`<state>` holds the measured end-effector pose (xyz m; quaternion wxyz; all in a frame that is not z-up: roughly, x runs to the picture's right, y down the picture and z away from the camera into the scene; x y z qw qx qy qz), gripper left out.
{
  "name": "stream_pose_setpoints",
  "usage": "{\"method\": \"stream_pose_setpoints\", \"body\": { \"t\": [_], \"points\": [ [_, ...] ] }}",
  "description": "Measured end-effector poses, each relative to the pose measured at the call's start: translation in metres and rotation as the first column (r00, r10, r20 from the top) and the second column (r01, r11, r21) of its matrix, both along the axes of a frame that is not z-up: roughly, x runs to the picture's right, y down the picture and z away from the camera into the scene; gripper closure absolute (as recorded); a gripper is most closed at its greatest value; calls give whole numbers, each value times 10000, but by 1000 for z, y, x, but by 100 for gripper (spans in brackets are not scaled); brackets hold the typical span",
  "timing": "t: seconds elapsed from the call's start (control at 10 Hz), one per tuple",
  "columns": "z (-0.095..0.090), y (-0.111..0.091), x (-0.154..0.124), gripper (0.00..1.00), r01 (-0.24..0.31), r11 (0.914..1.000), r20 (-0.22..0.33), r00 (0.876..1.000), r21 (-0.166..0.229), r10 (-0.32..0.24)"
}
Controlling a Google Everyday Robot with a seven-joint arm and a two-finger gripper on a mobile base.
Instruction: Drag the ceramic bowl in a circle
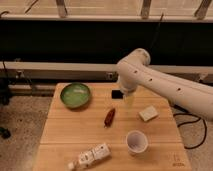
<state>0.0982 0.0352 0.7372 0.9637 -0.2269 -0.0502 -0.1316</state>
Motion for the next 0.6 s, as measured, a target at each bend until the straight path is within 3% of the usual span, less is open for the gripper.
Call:
{"method": "stream_pose_setpoints", "body": {
  "t": [0.6],
  "points": [
    [9, 0, -30, 20, 300, 9995, 338, 9990, 68, -302]
  ]
}}
